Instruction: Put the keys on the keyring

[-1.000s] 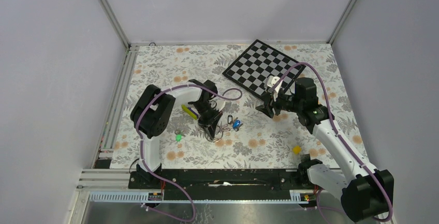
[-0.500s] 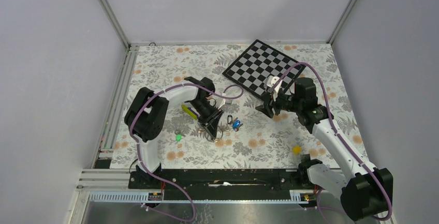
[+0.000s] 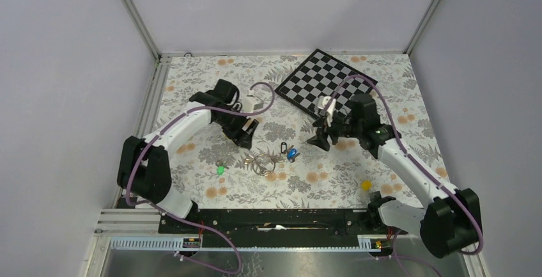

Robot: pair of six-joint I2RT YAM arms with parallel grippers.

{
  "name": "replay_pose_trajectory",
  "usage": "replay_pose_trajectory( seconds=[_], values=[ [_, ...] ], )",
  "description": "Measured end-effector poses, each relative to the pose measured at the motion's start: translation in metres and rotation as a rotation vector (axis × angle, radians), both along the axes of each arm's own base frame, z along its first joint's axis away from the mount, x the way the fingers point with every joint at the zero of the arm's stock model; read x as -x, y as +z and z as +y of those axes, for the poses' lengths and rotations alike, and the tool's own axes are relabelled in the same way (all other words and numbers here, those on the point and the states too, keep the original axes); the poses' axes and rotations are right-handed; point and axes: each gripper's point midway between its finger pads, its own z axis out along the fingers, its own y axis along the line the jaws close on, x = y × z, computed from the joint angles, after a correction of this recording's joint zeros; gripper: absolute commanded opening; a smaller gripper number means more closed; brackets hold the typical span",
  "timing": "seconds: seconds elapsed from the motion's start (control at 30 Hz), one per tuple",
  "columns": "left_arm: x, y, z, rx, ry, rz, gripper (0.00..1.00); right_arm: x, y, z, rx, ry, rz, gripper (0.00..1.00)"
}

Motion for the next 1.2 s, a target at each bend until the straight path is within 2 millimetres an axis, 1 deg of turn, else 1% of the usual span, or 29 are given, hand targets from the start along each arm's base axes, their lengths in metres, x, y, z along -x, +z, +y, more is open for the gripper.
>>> replay_pose_trajectory(
  seconds=[0.1, 0.13, 0.23, 0.3, 0.37, 0.43, 0.53, 0.63, 0.7, 0.87, 1.0, 1.2],
  values=[
    [-0.02, -0.001, 0.03, -0.028, 0.113, -0.047, 0.75, 0.007, -0.012, 0.026, 0.026, 0.078, 0.05, 0.71],
    [-0.026, -0.002, 0.039, -0.038, 0.15, -0.056, 0.76, 0.009, -0.014, 0.032, 0.029, 0.096, 0.057, 0.71],
    [-0.043, -0.006, 0.074, -0.059, 0.296, -0.071, 0.77, 0.019, -0.028, 0.061, 0.063, 0.161, 0.096, 0.72],
    [-0.05, -0.004, 0.093, -0.064, 0.374, -0.083, 0.78, 0.021, -0.038, 0.082, 0.089, 0.194, 0.123, 0.72],
    [-0.059, 0.001, 0.111, -0.062, 0.45, -0.103, 0.79, 0.02, -0.047, 0.104, 0.114, 0.214, 0.15, 0.71],
    [-0.066, 0.007, 0.125, -0.055, 0.511, -0.126, 0.79, 0.019, -0.057, 0.126, 0.139, 0.226, 0.175, 0.69],
    [-0.073, 0.014, 0.141, -0.045, 0.583, -0.151, 0.8, 0.016, -0.071, 0.154, 0.172, 0.23, 0.21, 0.64],
    [-0.077, 0.018, 0.15, -0.037, 0.629, -0.164, 0.8, 0.012, -0.082, 0.181, 0.194, 0.227, 0.24, 0.62],
    [-0.079, 0.022, 0.154, -0.03, 0.653, -0.175, 0.81, 0.009, -0.089, 0.192, 0.209, 0.216, 0.25, 0.6],
    [-0.082, 0.034, 0.158, -0.006, 0.689, -0.213, 0.82, 0.003, -0.108, 0.213, 0.248, 0.188, 0.274, 0.57],
    [-0.083, 0.04, 0.161, 0.007, 0.711, -0.223, 0.82, -0.001, -0.121, 0.22, 0.281, 0.169, 0.291, 0.57],
    [-0.082, 0.041, 0.162, 0.023, 0.718, -0.217, 0.82, 0.002, -0.132, 0.223, 0.324, 0.155, 0.302, 0.56]
  ],
)
